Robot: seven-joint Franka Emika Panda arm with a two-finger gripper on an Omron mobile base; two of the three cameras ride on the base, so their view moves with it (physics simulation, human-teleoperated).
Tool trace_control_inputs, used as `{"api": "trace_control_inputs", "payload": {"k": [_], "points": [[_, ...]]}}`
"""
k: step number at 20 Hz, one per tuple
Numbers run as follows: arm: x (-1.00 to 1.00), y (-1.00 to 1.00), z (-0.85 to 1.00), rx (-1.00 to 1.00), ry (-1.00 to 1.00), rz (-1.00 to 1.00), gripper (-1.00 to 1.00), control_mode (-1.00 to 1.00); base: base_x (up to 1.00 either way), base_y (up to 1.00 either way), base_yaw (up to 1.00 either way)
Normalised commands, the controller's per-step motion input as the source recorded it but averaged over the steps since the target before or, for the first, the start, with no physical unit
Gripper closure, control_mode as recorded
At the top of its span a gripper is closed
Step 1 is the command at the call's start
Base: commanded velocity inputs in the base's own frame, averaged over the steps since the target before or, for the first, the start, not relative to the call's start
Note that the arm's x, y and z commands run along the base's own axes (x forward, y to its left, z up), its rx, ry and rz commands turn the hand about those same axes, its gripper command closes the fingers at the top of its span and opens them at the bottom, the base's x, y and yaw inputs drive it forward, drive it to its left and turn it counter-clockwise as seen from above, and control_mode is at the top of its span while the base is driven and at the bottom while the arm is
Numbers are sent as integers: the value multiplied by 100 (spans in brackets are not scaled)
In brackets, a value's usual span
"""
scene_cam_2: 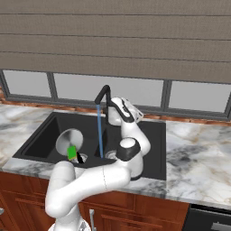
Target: Pick the pan and sponge and place them into the sink. Then turn on the water.
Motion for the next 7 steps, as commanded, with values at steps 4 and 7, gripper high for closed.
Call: {"api": "trace_control_inputs", "payload": {"k": [4, 7], "points": [[14, -100, -28, 17, 0, -5, -100, -100, 0, 0, 0], [10, -67, -16, 2, 0, -1, -100, -100, 0, 0, 0]]}}
